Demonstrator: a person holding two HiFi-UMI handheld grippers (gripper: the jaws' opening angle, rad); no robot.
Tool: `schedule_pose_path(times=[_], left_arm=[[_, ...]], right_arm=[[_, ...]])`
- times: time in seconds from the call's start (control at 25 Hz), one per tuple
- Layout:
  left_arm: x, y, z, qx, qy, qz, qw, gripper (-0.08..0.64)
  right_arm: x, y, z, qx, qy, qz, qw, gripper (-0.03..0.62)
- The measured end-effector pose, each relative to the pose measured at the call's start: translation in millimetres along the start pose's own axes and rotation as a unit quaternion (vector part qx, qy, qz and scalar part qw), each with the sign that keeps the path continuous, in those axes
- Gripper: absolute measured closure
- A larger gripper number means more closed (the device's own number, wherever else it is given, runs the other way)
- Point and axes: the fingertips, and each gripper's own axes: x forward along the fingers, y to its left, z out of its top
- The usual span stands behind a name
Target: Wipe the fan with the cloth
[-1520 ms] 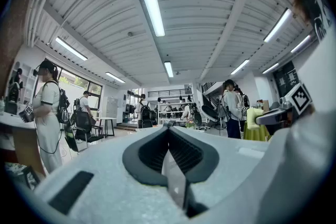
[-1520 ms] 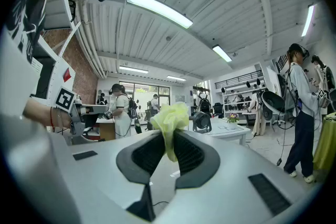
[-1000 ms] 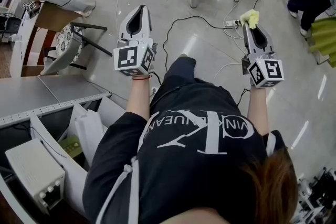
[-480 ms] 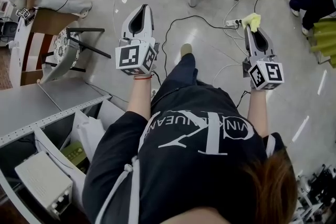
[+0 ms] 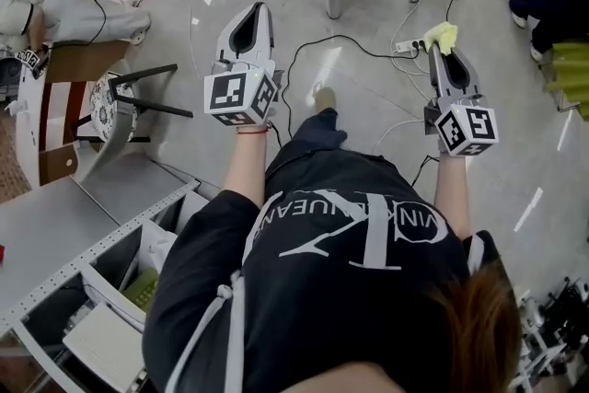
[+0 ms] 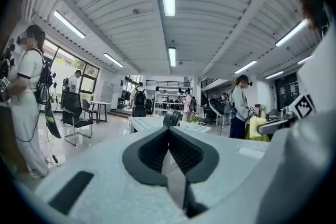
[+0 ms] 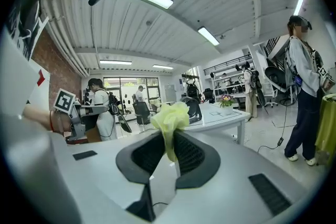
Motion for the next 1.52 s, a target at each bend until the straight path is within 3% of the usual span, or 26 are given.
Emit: schedule_pose_path(times=[0.52, 0.88, 1.12, 1.24, 1.52], left_arm=[[121.4, 31.1, -1.3, 0.000, 0.007, -0.070, 0.9975, 0.551], [152.0, 44.0, -27.2, -0.021, 0.040, -0.083, 0.9955, 0.551], [198.0, 30.1, -36.5, 0.001, 0.056, -0.108, 0.9926, 0.551], [229.4, 21.8, -42.0, 0.005, 0.069, -0.122, 0.9901, 0.471], [294.9, 3.8, -57.5, 0.037, 0.112, -0.152, 0.9814, 0.400]], right_arm=[[90.6, -18.5, 8.8, 0.016, -0.003, -0.035, 0.999, 0.538], [116.2, -21.4, 0.8, 0.030, 0.017, -0.032, 0.999, 0.537], [155.6, -44.4, -8.9, 0.029, 0.036, -0.016, 0.999, 0.537], [182.8, -60.7, -5.9, 0.031, 0.038, -0.003, 0.999, 0.537], [240.6, -72.9, 1.1, 0.020, 0.050, 0.028, 0.998, 0.536]])
